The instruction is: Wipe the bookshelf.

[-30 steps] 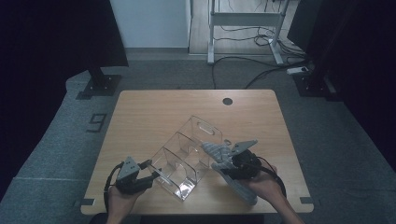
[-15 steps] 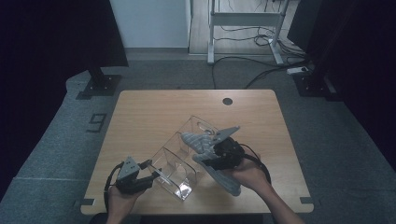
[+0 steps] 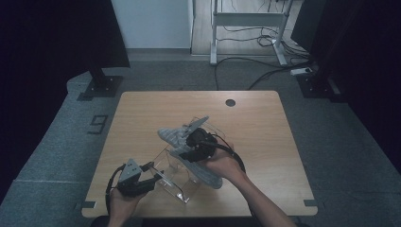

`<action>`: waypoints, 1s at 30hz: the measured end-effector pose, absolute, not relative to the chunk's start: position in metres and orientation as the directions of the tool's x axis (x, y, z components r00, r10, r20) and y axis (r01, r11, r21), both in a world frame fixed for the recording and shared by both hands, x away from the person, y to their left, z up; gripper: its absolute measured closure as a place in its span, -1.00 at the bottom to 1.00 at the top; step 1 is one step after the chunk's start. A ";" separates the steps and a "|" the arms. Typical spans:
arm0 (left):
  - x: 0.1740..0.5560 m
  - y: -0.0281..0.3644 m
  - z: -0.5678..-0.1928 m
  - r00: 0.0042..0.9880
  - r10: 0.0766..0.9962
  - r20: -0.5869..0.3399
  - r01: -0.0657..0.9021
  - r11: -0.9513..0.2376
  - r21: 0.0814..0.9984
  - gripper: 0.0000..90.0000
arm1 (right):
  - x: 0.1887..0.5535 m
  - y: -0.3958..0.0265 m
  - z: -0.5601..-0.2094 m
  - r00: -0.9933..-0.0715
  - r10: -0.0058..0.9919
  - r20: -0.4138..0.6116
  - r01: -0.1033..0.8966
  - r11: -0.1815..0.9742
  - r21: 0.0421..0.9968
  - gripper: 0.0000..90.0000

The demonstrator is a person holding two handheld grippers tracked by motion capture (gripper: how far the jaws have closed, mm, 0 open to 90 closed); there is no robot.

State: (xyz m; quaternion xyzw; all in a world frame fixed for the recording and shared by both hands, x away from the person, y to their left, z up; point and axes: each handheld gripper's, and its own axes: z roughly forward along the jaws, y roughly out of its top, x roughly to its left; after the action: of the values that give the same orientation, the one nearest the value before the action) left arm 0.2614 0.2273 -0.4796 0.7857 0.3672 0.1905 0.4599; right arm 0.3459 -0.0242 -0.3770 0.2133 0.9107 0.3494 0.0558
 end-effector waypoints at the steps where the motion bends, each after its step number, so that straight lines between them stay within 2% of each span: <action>1: 0.261 0.227 -0.480 0.658 0.752 -0.039 0.402 -0.307 0.863 -0.01 | 0.347 -0.021 -0.377 -0.902 0.428 0.050 0.351 0.664 0.660 0.38; 9: 0.261 0.227 -0.480 0.658 0.752 -0.041 0.403 -0.305 0.863 -0.01 | 0.362 0.012 -0.389 -0.905 0.424 0.046 0.354 0.687 0.634 0.38; 17: 0.261 0.226 -0.479 0.655 0.754 -0.038 0.404 -0.307 0.861 0.00 | 0.372 0.036 -0.404 -0.901 0.434 0.000 0.353 0.733 0.581 0.40; 30: 0.260 0.223 -0.478 0.641 0.767 -0.027 0.413 -0.315 0.855 0.00 | 0.364 0.022 -0.408 -0.903 0.430 -0.002 0.350 0.738 0.577 0.43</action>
State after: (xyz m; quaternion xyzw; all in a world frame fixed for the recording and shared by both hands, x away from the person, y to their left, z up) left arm 0.2602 0.2234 -0.4778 0.7865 0.3750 0.1970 0.4494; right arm 0.3641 0.0222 -0.4080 0.2098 0.9296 0.2952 0.0679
